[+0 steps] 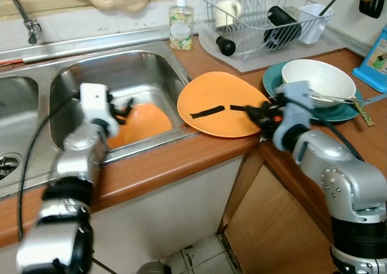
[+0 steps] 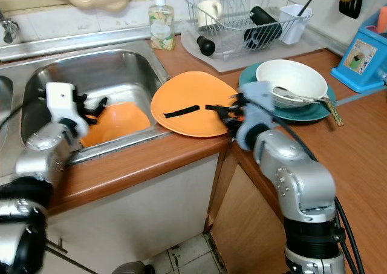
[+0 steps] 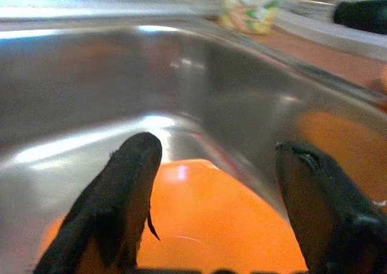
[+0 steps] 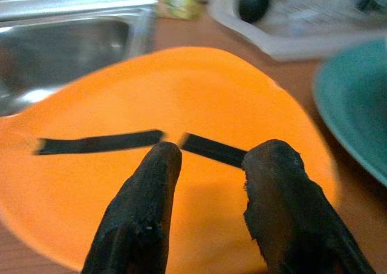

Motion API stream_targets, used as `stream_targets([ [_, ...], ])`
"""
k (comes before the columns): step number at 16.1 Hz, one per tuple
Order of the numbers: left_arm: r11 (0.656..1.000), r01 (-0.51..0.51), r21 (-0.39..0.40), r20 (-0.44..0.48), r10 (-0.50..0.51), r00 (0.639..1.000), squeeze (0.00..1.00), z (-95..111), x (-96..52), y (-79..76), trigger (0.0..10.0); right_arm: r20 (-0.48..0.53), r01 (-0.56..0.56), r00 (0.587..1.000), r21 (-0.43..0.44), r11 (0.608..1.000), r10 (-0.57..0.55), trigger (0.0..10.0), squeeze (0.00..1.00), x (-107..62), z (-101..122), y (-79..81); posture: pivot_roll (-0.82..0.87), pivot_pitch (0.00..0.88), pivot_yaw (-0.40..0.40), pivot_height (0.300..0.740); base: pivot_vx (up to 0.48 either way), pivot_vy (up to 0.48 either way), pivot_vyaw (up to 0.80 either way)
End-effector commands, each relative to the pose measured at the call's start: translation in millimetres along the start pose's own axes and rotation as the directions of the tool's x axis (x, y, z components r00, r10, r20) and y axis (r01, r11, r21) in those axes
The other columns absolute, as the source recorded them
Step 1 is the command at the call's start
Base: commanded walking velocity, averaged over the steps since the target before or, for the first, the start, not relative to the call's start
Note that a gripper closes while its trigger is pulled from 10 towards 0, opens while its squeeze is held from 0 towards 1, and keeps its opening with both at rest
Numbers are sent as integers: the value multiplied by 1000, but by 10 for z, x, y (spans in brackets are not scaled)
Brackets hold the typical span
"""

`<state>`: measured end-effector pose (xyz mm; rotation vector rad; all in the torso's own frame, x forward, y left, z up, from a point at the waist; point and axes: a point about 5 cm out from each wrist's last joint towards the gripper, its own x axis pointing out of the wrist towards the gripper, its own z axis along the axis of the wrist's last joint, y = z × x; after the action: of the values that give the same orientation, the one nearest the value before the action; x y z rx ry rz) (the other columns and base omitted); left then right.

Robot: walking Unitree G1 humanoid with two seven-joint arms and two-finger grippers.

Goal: Kitchen organization

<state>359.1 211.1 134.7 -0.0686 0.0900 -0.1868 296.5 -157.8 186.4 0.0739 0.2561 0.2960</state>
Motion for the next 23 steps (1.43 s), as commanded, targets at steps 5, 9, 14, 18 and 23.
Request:
stream_targets([
  [5, 956, 208, -206, 101, -190, 977, 1000, 188, -50, -389, 10000, -54, 173, 984, 104, 980, -168, 10000, 1000, 6, 22, -265, -68, 0, 46, 740, 0, 0, 0],
  [9, 923, 219, -318, 23, -224, 974, 169, 142, 3, -564, 10000, -102, 191, 980, 208, 959, -173, 10000, 1000, 49, -13, -315, -70, 0, 49, 740, 0, 0, 0],
  [14, 882, 209, -422, -66, -260, 963, 0, 40, 113, -656, 10000, -135, 112, 988, 302, 947, -74, 10000, 0, 175, -81, -216, -72, 0, 60, 740, 0, 0, 0],
  [18, 861, 223, -458, -116, -306, 945, 0, -38, 193, -759, 10000, -153, 45, 988, 325, 945, 6, 10000, 0, 224, -132, -88, -73, 0, 61, 740, 0, 0, 0],
  [23, 800, 290, -525, -99, -397, 913, 0, -32, 222, -873, 10000, -115, -46, 989, 330, 943, 89, 10000, 0, 248, -98, 62, -75, 0, 66, 740, 0, 0, 0],
])
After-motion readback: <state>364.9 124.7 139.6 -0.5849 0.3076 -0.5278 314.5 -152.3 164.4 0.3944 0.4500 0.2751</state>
